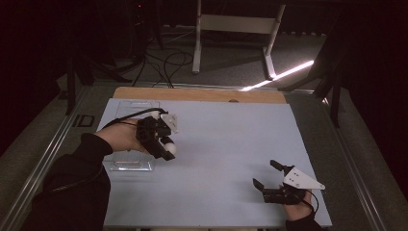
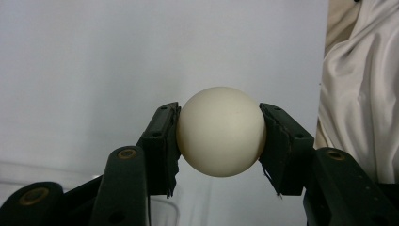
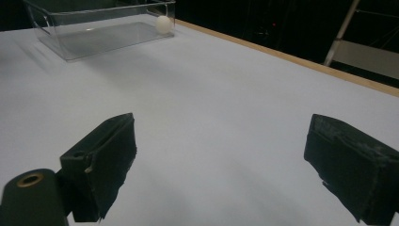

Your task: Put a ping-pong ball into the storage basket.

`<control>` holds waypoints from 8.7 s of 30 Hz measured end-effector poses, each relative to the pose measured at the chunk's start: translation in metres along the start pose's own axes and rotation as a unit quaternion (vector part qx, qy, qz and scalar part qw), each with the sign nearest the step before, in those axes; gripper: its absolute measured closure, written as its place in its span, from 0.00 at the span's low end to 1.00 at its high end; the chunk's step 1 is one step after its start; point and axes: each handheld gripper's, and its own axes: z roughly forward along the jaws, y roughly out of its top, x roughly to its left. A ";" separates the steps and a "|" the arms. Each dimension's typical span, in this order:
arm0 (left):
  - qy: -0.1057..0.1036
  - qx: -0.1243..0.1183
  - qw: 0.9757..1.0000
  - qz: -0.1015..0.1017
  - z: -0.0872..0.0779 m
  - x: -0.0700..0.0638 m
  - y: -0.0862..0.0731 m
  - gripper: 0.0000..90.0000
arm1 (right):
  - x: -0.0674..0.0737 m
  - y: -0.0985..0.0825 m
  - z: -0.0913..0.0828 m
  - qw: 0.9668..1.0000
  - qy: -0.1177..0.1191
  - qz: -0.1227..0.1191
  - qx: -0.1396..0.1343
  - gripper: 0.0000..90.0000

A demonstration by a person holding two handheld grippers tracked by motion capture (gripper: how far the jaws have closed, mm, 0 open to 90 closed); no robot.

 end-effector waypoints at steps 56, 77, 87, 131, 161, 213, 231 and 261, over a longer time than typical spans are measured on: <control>0.036 -0.006 0.995 -0.090 0.004 0.040 -0.080 0.58 | 0.000 -0.001 0.000 1.000 -0.002 0.000 0.003 0.11; 0.065 0.009 0.994 -0.088 0.033 0.054 -0.092 0.58 | -0.001 -0.001 0.000 1.000 -0.002 0.000 0.004 0.11; 0.074 0.009 0.993 -0.090 0.038 0.057 -0.097 0.58 | -0.001 -0.001 0.000 1.000 -0.002 0.001 0.005 0.11; 0.091 -0.003 0.987 -0.133 0.030 0.065 -0.093 0.01 | -0.001 -0.001 0.000 1.000 -0.003 0.000 0.006 0.11; 0.075 -0.065 0.985 -0.141 0.029 0.049 -0.052 0.00 | -0.001 -0.001 0.000 1.000 -0.003 0.001 0.006 0.11; 0.049 -0.187 0.972 -0.134 0.092 -0.004 -0.013 0.00 | 0.000 -0.001 0.000 1.000 -0.002 0.001 0.007 0.11; 0.027 -0.178 0.979 -0.098 0.111 -0.033 -0.019 0.00 | 0.000 0.000 0.000 1.000 -0.001 0.002 0.007 0.11; 0.012 -0.185 0.980 -0.064 0.128 -0.078 -0.049 0.00 | 0.000 0.001 -0.001 1.000 -0.001 0.003 0.004 0.11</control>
